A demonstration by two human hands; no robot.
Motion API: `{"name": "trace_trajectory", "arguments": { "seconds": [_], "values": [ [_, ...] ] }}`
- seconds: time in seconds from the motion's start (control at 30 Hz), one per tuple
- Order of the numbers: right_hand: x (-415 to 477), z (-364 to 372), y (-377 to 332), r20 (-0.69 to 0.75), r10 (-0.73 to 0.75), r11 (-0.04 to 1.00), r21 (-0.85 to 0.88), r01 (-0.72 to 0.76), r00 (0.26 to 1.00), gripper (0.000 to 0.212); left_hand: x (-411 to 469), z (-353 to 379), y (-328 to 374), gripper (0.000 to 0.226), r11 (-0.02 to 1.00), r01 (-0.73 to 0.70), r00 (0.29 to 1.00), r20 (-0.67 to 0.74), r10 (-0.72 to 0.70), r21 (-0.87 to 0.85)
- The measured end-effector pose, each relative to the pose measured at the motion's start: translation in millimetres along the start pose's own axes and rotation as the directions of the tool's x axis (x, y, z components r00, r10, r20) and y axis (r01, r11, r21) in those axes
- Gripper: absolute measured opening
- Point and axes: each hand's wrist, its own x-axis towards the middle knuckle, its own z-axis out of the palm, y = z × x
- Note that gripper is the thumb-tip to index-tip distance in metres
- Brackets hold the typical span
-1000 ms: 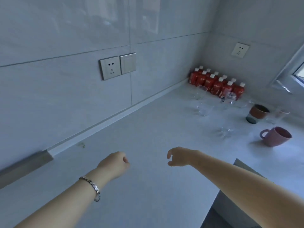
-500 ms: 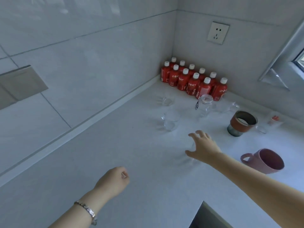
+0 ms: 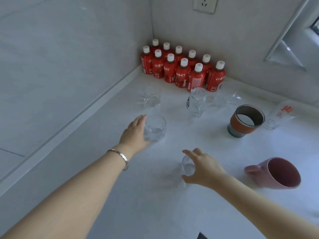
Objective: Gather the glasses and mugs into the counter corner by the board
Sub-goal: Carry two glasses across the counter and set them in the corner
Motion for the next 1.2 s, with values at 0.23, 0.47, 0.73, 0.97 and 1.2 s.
{"name": "trace_trajectory", "arguments": {
  "seconds": [0.23,0.47,0.73,0.97,1.2],
  "values": [
    [2.7,4.6,6.8,-0.021,-0.026,1.0,0.013,0.026,0.999,0.087,57.3,8.3,23.4,0.076,0.949,-0.198,0.956,0.262,0.131,0.247],
    [0.2,3.3,7.3,-0.005,-0.028,1.0,0.005,0.028,1.0,0.09,0.0,16.4,11.2,0.073,0.954,-0.08,0.987,0.153,0.037,0.288],
    [-20.1,7.2,-30.7,0.007,-0.079,0.996,-0.041,0.079,0.997,0.077,-147.6,25.1,-29.2,0.077,0.952,0.282,0.941,-0.16,-0.298,-0.119],
    [-55.7,40.6,-161.1,0.069,-0.364,0.931,-0.014,0.365,0.929,0.071,-298.3,9.9,-109.3,0.099,0.787,0.575,0.747,-0.248,-0.617,-0.225],
    [-118.0,122.6,-334.1,0.143,-0.598,0.792,-0.043,0.609,0.788,0.072,-455.8,-0.3,-225.5,0.074,0.566,0.733,0.504,-0.257,-0.824,-0.378]
  ]
}}
